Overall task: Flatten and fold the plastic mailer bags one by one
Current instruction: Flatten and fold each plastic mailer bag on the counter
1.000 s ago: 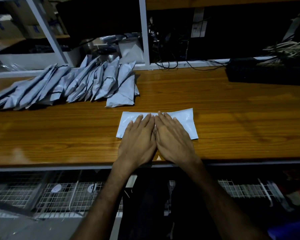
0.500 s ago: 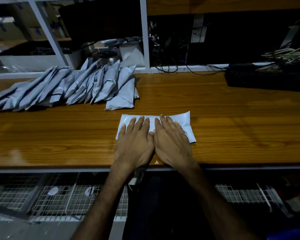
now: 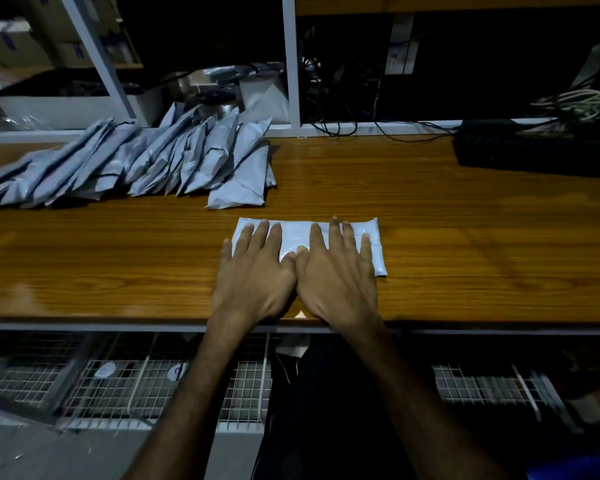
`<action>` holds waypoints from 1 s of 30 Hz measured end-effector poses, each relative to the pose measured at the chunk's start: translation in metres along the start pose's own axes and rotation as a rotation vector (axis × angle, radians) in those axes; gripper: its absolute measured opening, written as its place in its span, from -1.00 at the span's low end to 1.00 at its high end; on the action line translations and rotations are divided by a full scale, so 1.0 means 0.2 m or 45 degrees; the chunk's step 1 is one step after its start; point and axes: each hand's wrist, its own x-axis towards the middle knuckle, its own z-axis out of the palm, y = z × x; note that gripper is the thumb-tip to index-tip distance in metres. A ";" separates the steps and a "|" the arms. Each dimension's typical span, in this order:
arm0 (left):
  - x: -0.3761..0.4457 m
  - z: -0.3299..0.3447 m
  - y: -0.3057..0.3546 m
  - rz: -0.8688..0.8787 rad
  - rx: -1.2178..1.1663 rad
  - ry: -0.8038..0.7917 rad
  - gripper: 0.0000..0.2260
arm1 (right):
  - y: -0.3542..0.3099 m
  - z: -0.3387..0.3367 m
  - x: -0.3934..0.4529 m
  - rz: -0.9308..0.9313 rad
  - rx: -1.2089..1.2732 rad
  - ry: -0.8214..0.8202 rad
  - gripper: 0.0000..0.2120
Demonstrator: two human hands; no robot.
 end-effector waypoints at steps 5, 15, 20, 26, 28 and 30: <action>0.01 0.00 -0.02 -0.008 0.008 -0.017 -0.32 | 0.00 -0.01 0.00 0.081 0.069 -0.015 -0.32; 0.01 -0.02 -0.04 -0.072 0.011 -0.028 -0.19 | 0.03 -0.02 0.01 0.174 0.101 -0.028 -0.15; 0.01 -0.02 -0.07 -0.084 0.038 -0.038 -0.17 | 0.09 -0.03 0.02 0.173 0.067 -0.057 0.00; 0.02 -0.03 -0.11 -0.076 0.070 -0.056 -0.17 | 0.18 -0.04 0.01 0.156 0.056 -0.080 0.08; 0.02 -0.04 -0.15 -0.072 0.074 -0.063 -0.23 | 0.21 -0.05 0.00 0.135 0.028 -0.093 0.04; 0.02 -0.05 -0.19 -0.046 0.081 -0.074 -0.30 | 0.25 -0.07 0.01 0.106 0.012 -0.114 -0.03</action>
